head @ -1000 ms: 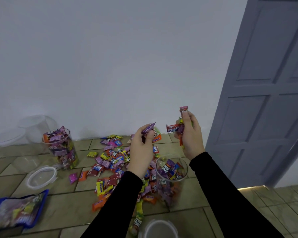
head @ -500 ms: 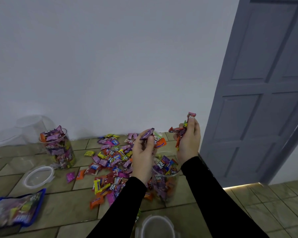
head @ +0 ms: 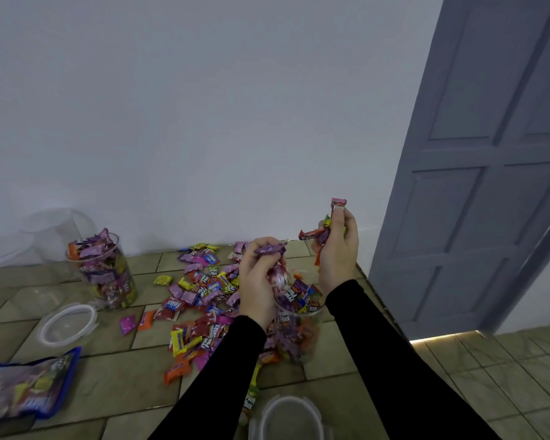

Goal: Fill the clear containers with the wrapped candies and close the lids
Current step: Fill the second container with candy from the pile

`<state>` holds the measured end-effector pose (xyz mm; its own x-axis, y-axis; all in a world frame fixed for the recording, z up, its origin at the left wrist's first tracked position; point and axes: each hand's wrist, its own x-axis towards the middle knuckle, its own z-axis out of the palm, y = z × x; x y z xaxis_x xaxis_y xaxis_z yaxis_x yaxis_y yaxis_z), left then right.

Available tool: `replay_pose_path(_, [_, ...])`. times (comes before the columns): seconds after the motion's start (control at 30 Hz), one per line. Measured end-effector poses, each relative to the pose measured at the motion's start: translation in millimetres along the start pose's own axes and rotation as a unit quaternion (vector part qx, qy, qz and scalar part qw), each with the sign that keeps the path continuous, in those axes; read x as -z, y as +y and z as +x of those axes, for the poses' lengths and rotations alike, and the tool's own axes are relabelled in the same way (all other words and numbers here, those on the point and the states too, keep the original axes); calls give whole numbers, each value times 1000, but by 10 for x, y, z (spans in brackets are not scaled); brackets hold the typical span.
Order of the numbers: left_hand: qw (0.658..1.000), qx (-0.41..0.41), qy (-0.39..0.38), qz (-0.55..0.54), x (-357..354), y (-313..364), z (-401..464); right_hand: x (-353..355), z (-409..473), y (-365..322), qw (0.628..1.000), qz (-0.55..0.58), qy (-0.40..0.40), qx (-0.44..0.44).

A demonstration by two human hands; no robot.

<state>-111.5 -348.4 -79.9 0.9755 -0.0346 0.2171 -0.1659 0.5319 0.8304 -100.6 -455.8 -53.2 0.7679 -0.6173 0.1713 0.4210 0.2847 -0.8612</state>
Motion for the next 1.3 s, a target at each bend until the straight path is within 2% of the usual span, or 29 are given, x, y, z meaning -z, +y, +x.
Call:
replay_pose_path(0.43, [994, -44, -82, 59, 39, -54, -19, -3, 4, 17, 1000, 0, 3, -10])
replay_pose_path(0.6, [992, -58, -97, 56, 38, -64, -14, 2, -1, 8, 1000, 3, 0, -8])
replay_pose_path(0.7, [994, -65, -68, 59, 33, -95, -34, 1, 0, 5, 1000, 4, 3, -8])
replay_pose_path(0.8, [995, -29, -31, 95, 95, -225, -41, -3, 7, 2, 1000, 23, 0, -11])
replay_pose_path(0.93, [986, 86, -59, 131, 119, -327, -66, -13, 13, -26, 999, 26, -21, -18])
replay_pose_path(1.13, [986, 110, -37, 118, 99, -326, -10, 54, 13, -43, 995, 51, -78, -38])
replay_pose_path(1.3, [980, 118, -61, 148, 160, -430, -68, 118, -2, 43, 988, 62, -127, -62])
